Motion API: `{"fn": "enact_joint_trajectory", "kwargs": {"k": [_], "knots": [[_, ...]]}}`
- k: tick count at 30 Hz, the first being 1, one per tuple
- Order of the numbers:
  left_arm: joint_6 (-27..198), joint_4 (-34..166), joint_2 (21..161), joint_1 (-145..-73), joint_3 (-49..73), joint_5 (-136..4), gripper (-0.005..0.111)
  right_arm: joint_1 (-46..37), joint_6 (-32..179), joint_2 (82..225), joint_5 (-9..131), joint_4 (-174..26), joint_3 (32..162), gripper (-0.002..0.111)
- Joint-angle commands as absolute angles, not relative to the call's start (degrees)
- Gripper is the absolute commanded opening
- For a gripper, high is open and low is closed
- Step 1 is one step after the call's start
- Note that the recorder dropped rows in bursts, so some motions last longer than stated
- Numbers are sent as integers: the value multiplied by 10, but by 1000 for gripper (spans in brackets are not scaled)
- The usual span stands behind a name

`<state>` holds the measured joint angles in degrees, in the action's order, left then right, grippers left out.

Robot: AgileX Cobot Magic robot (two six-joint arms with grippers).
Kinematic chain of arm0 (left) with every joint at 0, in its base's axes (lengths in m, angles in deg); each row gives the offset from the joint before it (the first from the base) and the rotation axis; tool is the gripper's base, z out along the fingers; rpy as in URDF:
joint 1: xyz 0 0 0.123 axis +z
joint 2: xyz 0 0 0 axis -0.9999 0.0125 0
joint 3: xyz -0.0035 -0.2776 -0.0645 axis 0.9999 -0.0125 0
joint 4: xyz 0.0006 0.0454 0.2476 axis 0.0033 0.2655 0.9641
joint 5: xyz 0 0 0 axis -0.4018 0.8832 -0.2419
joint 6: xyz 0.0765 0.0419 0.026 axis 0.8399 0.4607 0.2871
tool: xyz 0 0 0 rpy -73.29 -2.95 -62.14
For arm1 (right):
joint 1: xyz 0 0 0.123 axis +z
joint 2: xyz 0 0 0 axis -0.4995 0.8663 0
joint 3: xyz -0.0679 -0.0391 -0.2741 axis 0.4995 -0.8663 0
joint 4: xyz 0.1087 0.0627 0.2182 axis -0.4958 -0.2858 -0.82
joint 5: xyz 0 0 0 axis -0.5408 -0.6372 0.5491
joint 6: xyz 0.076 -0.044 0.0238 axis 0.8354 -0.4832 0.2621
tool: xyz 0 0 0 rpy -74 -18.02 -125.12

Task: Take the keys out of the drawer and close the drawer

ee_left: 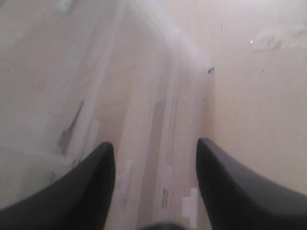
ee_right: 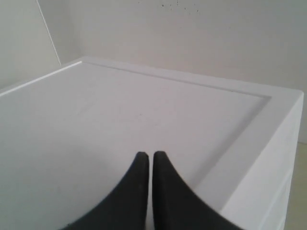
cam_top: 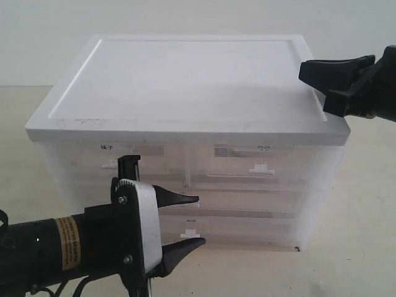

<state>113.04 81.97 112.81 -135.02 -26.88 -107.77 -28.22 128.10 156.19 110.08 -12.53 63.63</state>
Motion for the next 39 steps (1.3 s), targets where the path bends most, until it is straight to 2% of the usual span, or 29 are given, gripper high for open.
{"fn": "enact_joint_trajectory", "kwargs": {"k": [1,4,15,18,23,28,32,39], "knots": [[1233,774,1130,-1367,-266,-1067,47,-281,1276,1563,1102,-122,640,0],[1284,747,1144,-1367,-266,-1067,39,-281,1276,1563,1102,-122,640,0],[1391,705,1173,-1367,-266,-1163,39,-281,1276,1563,1102,-122,640,0],[1402,694,1173,-1367,-266,-1135,35,-281,1276,1563,1103,-119,640,0],[1441,670,1173,-1367,-266,-1085,16,-281,1279,1563,1105,-118,640,0],[1450,608,1173,-1367,-266,-1099,14,-281,1279,1563,1105,-118,640,0],[1459,606,1173,-1369,-266,-1071,5,-281,1279,1563,1103,-118,640,0],[1483,569,1173,-1430,-266,-1012,5,-281,1279,1563,1101,-118,640,0]]}}
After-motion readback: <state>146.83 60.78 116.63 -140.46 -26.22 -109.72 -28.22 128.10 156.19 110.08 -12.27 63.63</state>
